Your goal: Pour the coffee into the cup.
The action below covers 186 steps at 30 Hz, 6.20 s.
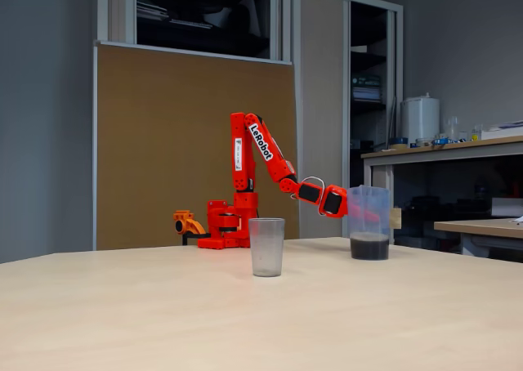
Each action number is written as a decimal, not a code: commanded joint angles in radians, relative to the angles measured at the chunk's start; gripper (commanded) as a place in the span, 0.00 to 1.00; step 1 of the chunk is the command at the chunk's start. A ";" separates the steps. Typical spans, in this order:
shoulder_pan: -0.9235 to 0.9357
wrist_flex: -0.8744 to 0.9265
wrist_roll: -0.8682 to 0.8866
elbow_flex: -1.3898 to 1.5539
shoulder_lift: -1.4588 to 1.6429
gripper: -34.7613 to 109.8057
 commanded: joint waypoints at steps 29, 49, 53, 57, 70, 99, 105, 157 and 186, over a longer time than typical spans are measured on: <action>0.147 -0.072 -0.150 -0.025 0.009 0.24; 0.333 0.060 -0.253 0.112 0.195 0.24; 0.360 0.161 -0.250 0.103 0.279 0.24; 0.377 0.278 -0.291 0.052 0.327 0.24; 0.380 0.658 -0.385 -0.176 0.417 0.24; 0.503 0.896 -0.187 -0.334 0.535 0.24; 0.512 0.870 -0.074 -0.341 0.534 0.24; 0.634 0.414 0.410 -0.279 0.403 0.24; 0.681 0.146 0.603 -0.141 0.403 0.24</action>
